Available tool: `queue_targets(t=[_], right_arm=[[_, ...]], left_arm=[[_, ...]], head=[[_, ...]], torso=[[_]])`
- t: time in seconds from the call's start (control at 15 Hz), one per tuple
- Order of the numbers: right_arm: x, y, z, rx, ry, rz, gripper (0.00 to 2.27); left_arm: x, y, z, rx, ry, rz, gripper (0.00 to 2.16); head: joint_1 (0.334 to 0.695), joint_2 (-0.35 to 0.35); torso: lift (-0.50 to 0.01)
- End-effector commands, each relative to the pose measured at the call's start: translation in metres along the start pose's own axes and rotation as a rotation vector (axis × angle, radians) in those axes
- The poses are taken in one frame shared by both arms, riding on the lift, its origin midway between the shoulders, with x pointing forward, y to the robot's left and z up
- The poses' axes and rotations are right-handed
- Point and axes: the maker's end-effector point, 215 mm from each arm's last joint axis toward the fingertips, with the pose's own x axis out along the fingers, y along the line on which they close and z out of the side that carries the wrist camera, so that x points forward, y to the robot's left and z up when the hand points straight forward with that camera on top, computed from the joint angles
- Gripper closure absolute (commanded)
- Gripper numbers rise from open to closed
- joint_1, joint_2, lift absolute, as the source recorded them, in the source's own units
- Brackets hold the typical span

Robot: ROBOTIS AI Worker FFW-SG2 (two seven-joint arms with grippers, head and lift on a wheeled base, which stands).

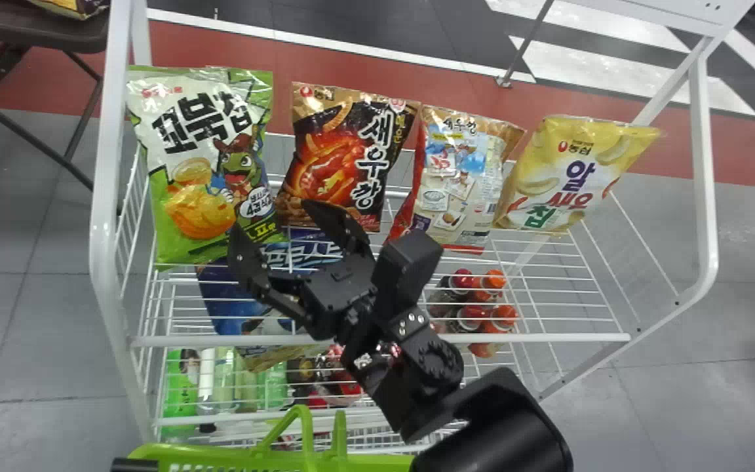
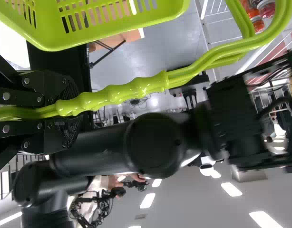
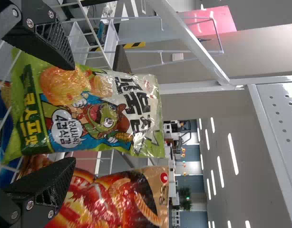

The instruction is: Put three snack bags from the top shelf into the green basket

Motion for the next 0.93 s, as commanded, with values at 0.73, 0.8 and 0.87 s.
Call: queue_targets(t=[0.73,0.8,0.87], right_arm=[[0.101,0.022,-0.016,-0.025,0.150,0.104,2.06],[0.097,0.023,-0.016,-0.026,0.160,0.112,2.12],[0.090,0.026,-0.018,-0.034,0.177,0.132,2.20]], left_arm=[[-0.019,0.017,0.018,-0.011,-0.041,0.023,2.15],[-0.019,0.017,0.019,-0.009,-0.040,0.023,2.14],[-0.019,0.018,0.021,-0.007,-0.041,0.022,2.15]], head=[[0.695,-0.074],[0.695,-0.070],[0.695,-0.068]], torso=[[-0.050],[-0.050],[-0.050]])
